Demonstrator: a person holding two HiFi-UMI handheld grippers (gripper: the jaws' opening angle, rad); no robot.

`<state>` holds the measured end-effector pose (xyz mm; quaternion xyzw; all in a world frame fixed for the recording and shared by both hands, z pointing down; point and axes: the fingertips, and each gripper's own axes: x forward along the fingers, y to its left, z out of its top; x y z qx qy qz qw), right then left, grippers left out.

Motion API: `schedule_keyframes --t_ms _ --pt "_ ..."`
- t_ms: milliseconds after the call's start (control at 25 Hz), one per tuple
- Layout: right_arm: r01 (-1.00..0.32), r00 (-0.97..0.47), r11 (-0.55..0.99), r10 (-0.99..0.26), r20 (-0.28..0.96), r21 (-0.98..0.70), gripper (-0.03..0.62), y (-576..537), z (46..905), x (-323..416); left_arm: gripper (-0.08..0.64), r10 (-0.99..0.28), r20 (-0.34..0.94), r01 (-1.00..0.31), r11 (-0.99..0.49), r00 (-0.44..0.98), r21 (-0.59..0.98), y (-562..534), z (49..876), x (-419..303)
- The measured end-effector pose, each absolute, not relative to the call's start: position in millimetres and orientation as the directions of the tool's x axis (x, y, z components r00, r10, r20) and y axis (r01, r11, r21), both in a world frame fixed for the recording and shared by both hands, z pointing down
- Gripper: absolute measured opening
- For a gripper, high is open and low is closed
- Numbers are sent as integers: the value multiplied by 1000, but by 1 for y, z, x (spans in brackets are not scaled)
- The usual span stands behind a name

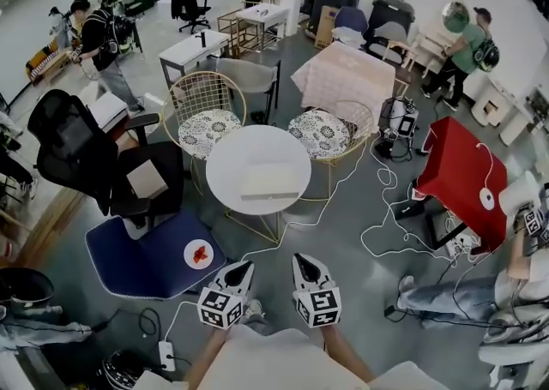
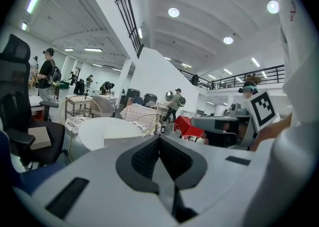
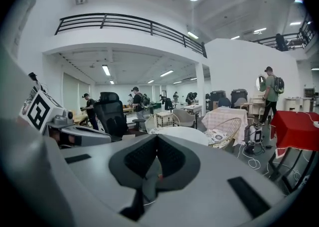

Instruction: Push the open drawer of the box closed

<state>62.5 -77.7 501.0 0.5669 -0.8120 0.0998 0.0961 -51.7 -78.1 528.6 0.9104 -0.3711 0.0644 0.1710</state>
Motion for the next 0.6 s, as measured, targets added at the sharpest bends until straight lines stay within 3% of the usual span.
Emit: schedule_keyframes --t_ms 600 --pt "-917 -395 395 -877 275 -58 15 26 518 75 12 -691 254 -736 -631 677 246 28 537 -27"
